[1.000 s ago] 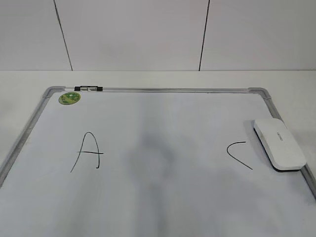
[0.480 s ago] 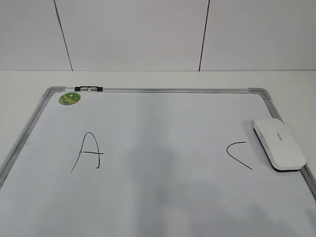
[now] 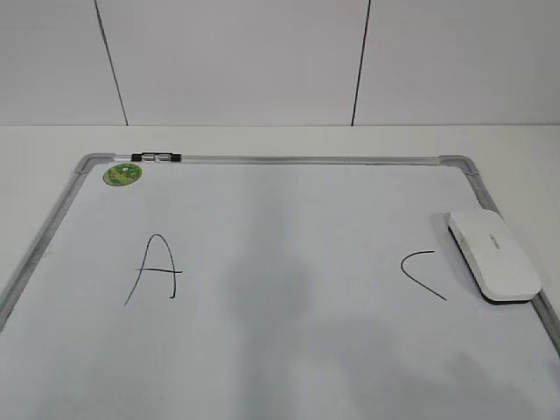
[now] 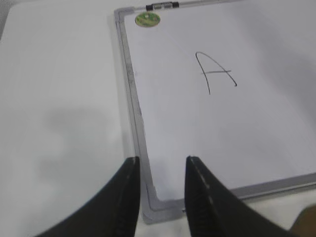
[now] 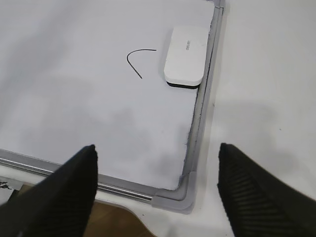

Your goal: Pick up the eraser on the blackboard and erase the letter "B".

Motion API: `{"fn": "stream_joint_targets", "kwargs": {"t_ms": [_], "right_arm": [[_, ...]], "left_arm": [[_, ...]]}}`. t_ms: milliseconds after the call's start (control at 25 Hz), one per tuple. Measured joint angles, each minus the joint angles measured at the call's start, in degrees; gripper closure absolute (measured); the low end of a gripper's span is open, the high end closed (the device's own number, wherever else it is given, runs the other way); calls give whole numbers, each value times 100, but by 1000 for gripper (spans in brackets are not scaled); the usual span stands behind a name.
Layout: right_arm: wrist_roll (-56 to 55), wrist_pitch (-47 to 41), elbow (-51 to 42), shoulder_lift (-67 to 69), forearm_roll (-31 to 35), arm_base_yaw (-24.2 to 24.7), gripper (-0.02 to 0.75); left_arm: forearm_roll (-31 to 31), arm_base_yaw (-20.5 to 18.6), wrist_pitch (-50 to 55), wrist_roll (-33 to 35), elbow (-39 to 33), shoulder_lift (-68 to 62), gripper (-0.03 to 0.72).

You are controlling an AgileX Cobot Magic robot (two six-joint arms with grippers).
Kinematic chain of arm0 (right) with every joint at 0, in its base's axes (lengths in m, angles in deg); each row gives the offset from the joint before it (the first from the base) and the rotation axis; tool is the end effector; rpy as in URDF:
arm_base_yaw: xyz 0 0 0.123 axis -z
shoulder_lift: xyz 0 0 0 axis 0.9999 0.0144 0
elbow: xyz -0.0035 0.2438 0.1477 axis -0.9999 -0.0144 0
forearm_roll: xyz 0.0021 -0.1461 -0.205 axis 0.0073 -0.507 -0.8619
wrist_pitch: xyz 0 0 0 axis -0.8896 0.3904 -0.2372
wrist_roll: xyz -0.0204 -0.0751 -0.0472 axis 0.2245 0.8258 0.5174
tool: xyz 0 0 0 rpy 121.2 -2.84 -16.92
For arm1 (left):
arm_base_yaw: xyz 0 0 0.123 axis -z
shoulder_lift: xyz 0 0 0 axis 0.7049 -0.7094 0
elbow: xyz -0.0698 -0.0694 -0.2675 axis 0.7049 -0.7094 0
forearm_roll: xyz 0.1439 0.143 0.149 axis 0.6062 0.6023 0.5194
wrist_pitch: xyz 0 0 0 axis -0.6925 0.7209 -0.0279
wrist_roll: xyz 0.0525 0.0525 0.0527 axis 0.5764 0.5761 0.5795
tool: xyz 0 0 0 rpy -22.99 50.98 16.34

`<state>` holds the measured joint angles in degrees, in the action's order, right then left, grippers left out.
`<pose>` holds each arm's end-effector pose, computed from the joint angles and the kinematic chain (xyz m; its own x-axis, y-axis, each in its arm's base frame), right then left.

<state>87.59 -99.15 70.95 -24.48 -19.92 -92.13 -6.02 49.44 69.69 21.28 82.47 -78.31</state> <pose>-0.0176 0.0109 0.2724 -0.5145 -0.1556 -0.8432 -0.2285 0.9727 -0.0401 -0.0130 -0.0104 0.2834 -0.4886 0.0810 -0.8687 0.2086 0.9777 -0.0261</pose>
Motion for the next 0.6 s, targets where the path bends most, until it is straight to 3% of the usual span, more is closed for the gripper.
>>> {"fn": "stream_joint_targets", "kwargs": {"t_ms": [600], "right_arm": [[-125, 197, -141, 0, -197, 0, 153]], "left_arm": [[10, 0, -171, 43, -89, 0, 453]]}}
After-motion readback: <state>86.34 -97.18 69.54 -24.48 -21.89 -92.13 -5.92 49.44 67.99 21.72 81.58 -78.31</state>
